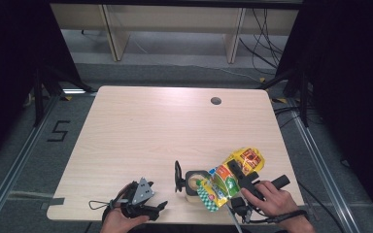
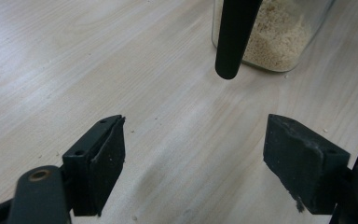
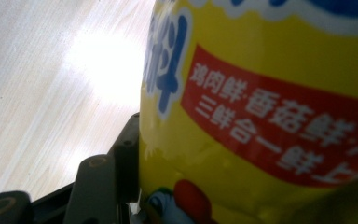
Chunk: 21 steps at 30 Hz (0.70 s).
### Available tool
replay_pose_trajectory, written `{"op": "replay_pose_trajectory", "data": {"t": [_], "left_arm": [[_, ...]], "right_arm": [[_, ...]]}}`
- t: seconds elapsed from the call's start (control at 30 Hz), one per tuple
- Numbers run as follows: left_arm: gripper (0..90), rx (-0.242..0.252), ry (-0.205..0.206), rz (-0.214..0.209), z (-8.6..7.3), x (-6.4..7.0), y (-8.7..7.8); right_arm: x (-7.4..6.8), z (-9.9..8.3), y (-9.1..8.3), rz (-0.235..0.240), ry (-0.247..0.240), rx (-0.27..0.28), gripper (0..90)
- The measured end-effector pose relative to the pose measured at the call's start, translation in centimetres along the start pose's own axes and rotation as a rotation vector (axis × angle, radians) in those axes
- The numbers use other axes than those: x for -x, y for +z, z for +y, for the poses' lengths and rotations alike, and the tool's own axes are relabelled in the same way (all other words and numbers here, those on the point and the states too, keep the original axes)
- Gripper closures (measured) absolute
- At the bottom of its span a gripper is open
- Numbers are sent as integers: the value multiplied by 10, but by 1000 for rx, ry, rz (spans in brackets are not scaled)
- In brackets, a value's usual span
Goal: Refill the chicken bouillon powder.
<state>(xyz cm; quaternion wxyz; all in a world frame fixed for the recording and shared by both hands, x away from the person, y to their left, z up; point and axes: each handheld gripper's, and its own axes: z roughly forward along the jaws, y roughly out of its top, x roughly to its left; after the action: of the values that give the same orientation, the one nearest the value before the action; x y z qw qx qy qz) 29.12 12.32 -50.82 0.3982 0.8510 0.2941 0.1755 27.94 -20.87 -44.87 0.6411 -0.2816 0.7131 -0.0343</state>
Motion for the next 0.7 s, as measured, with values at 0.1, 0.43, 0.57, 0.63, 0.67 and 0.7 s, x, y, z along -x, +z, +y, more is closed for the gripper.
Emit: {"op": "replay_pose_trajectory", "data": {"t": [0.1, 0.43, 0.57, 0.63, 0.67, 0.7], "left_arm": [[205, -9, 9, 2, 0, 0, -1], [205, 5, -6, -6, 0, 1, 0], [205, -8, 8, 2, 0, 0, -1], [205, 3, -5, -4, 0, 1, 0], [205, -7, -1, -1, 0, 1, -1], [205, -6, -11, -7, 0, 2, 0]], "right_arm": [[0, 0, 1, 24, -12, 0, 453], [0, 1, -1, -7, -5, -6, 453], [0, 1, -1, -15, -8, -6, 453], [0, 1, -1, -18, -11, -7, 453], [3, 0, -1, -13, -44, -2, 453], [3, 1, -2, -12, -47, -6, 453]]}}
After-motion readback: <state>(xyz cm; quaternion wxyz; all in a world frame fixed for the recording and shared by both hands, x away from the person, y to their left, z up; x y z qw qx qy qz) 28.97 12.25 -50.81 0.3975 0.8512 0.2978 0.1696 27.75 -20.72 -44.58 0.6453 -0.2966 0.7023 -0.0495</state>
